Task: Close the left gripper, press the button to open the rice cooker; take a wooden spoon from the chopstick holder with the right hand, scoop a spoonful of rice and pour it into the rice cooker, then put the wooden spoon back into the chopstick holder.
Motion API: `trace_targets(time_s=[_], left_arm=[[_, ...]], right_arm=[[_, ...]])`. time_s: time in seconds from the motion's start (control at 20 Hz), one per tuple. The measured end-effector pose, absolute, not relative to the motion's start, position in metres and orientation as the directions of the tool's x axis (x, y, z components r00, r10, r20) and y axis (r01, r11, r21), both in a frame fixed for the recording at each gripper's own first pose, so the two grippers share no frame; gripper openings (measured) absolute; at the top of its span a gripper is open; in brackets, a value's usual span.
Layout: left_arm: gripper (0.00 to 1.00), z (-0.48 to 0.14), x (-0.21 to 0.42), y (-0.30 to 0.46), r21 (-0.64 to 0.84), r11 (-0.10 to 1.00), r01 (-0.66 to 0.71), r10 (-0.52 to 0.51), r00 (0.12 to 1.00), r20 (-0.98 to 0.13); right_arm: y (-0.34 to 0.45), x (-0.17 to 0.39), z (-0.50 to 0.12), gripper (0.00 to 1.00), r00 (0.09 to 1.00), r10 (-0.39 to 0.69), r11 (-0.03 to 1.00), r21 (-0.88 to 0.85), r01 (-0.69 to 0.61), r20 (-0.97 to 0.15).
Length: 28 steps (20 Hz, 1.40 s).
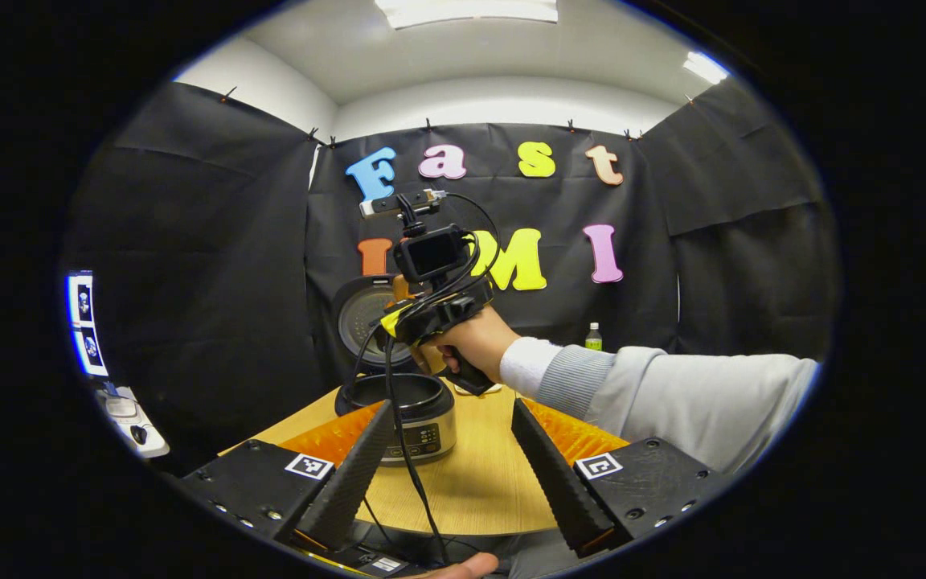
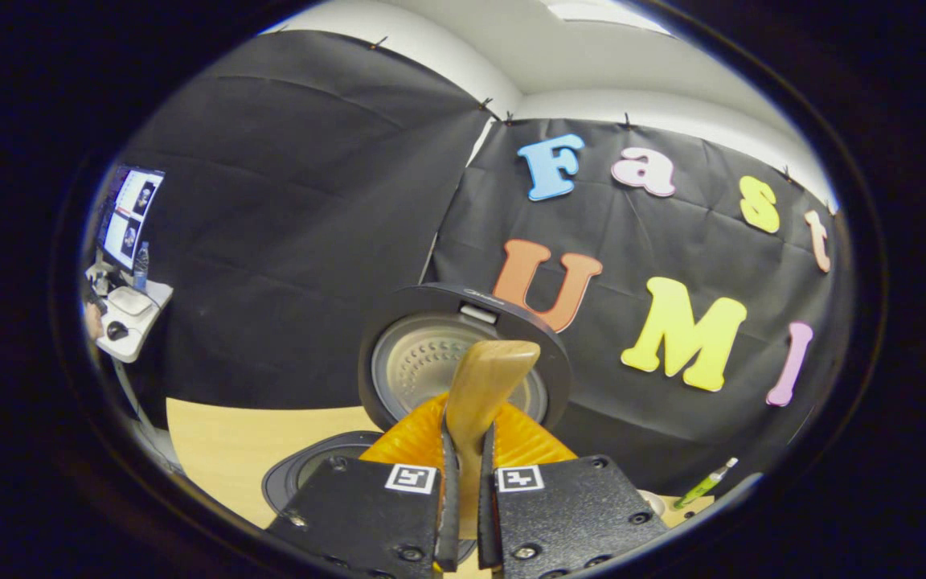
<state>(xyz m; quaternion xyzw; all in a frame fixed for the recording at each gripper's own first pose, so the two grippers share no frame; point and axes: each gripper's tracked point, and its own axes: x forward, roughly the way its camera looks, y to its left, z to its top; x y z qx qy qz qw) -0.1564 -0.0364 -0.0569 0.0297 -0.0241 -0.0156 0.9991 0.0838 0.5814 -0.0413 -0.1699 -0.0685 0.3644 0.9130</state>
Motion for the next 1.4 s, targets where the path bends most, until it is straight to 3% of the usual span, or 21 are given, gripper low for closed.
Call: trace_targets(time_s=[0.7,1.4], left_arm=[[0.94,-0.048,-0.148,-0.025,-0.049,0.998,-0.043,0.047,0.996,0.075],[0.95,-0.055,-0.138,-0.016,-0.059,0.992,-0.108,0.112,0.992,0.053]], right_arm=[[0.368,0.16,0.003,0.14,0.88,0.472,0.864,-0.227,-0.45,0.05],[0.151,0.232,-0.043,0.16,0.983,0.184,0.98,-0.081,-0.182,0.025]])
